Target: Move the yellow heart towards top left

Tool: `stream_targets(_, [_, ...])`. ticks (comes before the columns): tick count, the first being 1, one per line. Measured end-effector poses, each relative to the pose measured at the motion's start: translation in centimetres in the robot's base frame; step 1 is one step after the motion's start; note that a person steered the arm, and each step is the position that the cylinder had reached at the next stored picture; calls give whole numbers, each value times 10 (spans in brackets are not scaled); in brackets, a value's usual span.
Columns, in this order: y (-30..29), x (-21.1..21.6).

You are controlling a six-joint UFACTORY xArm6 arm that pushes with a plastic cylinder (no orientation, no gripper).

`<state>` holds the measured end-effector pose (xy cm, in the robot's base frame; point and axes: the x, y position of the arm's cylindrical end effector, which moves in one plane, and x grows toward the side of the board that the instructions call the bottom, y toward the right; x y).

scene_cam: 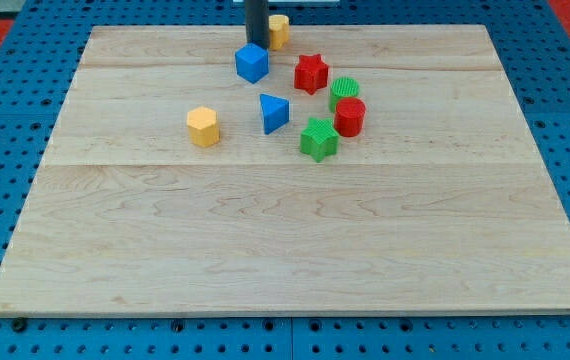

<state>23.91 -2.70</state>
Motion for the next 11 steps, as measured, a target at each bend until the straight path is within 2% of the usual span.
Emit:
stream_targets(1, [65, -10])
stream_targets(2, [92, -43])
stream_targets(4, [6, -46])
stream_targets(5, [9, -41])
stream_targets(7, [30, 13])
stream_targets(8, [0, 28])
stream_targets(9, [23, 13])
stream_targets(10, [57, -41])
stream_targets(11, [6, -45])
